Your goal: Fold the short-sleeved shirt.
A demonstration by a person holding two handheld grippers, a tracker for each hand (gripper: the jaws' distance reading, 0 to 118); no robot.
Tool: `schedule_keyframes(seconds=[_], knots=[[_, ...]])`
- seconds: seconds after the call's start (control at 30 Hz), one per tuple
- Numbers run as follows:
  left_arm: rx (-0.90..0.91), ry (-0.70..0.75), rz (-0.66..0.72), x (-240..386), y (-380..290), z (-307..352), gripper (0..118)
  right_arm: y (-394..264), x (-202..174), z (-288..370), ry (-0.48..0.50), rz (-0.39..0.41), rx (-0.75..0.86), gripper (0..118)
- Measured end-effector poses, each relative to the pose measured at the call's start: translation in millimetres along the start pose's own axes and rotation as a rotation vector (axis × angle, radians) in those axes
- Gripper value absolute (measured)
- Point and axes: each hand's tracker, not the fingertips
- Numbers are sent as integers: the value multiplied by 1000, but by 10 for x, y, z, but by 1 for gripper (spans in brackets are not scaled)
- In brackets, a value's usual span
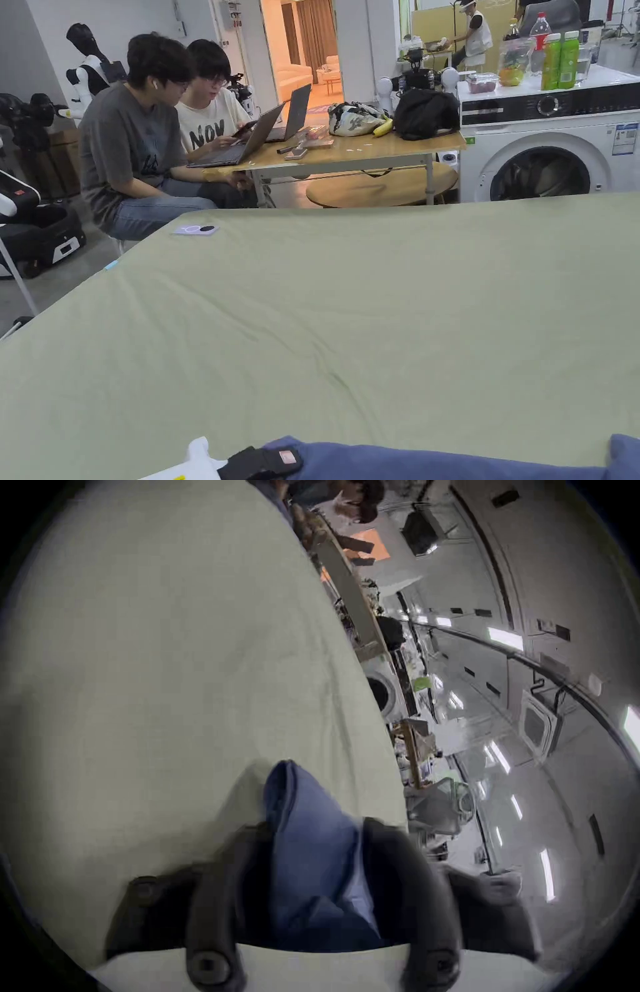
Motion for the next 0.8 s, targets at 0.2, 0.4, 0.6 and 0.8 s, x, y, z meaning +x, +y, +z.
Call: schedule_keyframes(seconds=[0.2,0.4,0.6,0.8], knots=[[153,-41,8,164,20,389,4,-29,48,37,50,-20,-28,0],[344,174,-381,954,233,1188,4,-71,59,9,66,-27,-29,0],[143,117,-607,1707,-430,382,4,-17,22,-18,100,-73,-26,0],[-140,227,-680,1635,-1032,-909,5,-65,-64,193,105,-85,2,0]])
